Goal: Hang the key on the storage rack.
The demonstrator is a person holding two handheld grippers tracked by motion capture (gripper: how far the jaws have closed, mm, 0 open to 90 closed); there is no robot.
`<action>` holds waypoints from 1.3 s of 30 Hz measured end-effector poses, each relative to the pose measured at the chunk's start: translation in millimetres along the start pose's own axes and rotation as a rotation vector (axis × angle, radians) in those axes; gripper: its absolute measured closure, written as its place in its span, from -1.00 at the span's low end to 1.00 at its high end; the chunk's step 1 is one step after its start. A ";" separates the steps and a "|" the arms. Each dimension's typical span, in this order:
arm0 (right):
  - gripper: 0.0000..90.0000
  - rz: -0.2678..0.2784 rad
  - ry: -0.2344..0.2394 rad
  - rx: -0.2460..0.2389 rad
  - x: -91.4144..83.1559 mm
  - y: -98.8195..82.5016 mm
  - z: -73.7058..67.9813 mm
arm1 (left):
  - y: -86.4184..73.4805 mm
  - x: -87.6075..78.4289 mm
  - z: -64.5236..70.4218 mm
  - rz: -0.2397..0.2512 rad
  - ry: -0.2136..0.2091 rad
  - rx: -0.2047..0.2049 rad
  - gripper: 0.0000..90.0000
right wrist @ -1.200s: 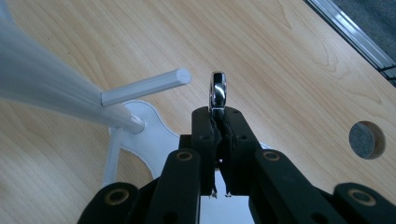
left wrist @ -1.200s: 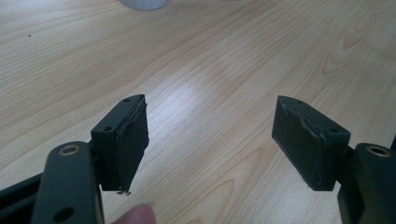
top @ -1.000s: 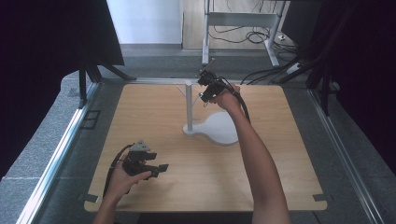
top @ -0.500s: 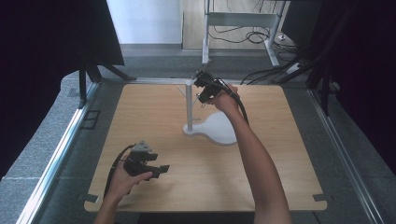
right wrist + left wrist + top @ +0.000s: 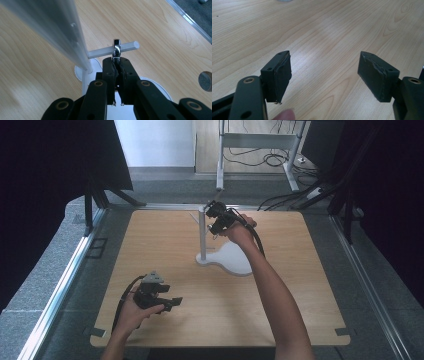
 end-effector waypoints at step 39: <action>0.22 0.154 0.061 0.013 -65.3 -118.6 -19.5 | -0.7 2.6 2.6 -0.023 0.038 0.007 -0.39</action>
Point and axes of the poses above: each handheld gripper's, and its own axes: x roughly forward along the jaws, y roughly out of its top, z roughly to its right, the point moved 3 cm from there along x, roughly forward along the jaws, and after that the axes turned 7 degrees about z, right-handed, at the moved point
